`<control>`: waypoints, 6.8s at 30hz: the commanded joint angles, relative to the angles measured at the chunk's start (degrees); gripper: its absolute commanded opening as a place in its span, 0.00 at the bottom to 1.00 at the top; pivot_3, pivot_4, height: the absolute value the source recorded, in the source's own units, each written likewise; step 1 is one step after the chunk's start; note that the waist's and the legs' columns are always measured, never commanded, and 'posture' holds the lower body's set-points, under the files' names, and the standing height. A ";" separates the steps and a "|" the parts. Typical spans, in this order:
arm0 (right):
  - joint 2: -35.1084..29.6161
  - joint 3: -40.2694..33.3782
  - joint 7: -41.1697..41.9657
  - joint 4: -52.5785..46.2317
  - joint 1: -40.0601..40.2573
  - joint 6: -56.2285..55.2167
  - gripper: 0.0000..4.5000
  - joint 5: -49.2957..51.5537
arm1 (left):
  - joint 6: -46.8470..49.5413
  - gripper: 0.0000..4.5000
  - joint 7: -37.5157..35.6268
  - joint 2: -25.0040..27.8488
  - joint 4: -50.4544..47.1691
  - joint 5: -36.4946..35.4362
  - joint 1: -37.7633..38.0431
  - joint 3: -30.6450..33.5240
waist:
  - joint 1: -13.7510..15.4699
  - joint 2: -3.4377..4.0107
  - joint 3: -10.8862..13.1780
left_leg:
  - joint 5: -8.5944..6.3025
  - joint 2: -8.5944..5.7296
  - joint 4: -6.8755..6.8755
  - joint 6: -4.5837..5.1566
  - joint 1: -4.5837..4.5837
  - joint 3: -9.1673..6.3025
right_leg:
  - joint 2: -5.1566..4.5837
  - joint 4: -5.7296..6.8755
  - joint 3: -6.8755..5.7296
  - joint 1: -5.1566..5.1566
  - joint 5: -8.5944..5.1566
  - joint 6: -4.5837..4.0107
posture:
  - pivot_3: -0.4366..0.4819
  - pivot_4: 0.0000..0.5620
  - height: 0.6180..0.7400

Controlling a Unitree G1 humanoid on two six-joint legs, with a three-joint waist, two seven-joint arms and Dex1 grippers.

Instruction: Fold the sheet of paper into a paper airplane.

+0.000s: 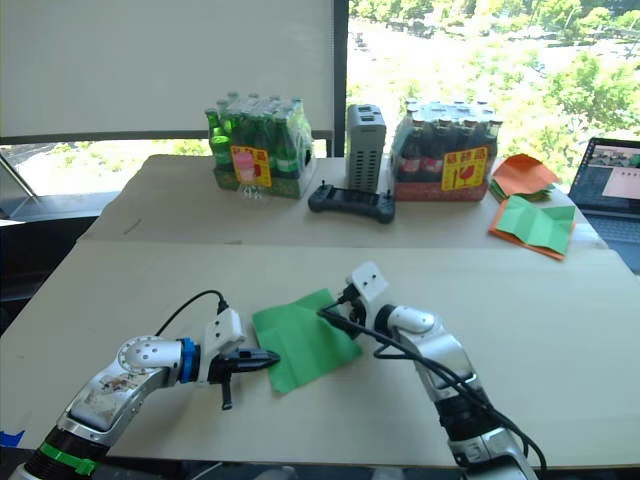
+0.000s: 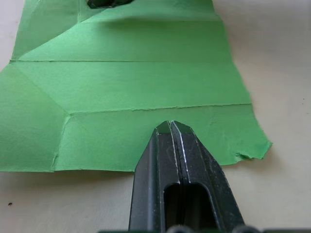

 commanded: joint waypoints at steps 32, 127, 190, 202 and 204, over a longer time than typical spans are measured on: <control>0.63 -0.37 1.73 -17.99 8.89 -10.24 0.01 -0.25 | 2.29 0.00 0.41 1.61 0.11 -3.25 -3.34 5.72 | -0.37 0.01 0.00 | 0.02 -0.01 0.00 -0.04 -0.15 0.00 | 0.00 0.17 0.03 -0.23 0.00 -0.01 | 0.48 0.27 0.47; 0.83 12.40 9.89 -9.94 2.16 -6.78 0.01 -13.26 | -9.46 0.00 -5.61 -4.65 22.67 16.26 -20.77 -11.52 | -0.54 -0.07 -0.14 | 0.08 0.01 0.21 -0.11 -0.12 0.05 | 0.02 0.37 0.02 -0.21 0.00 -0.05 | 0.48 0.27 0.47; -3.54 12.73 7.93 -13.22 9.51 -1.77 0.01 -11.23 | -9.50 0.00 -5.28 -5.19 21.51 16.72 -20.04 -10.91 | -0.43 -0.07 -0.37 | 0.05 0.00 0.19 -0.08 0.10 0.01 | 0.02 0.27 -0.02 0.05 0.00 -0.04 | 0.48 0.27 0.47; -7.18 10.67 7.81 -18.39 13.04 1.55 0.01 -9.46 | -10.11 0.00 -5.60 -5.31 22.25 16.89 -20.06 -11.00 | -0.34 -0.07 -0.37 | 0.04 0.00 0.18 -0.05 0.13 0.01 | 0.02 0.22 -0.03 0.11 0.00 -0.04 | 0.48 0.27 0.47; -7.90 10.40 7.73 -19.39 13.75 2.08 0.01 -9.10 | -10.15 0.00 -5.62 -5.32 22.29 16.88 -20.04 -10.98 | -0.29 -0.07 -0.37 | 0.04 0.01 0.17 -0.05 0.13 0.01 | 0.02 0.22 -0.04 0.11 0.00 -0.03 | 0.48 0.27 0.47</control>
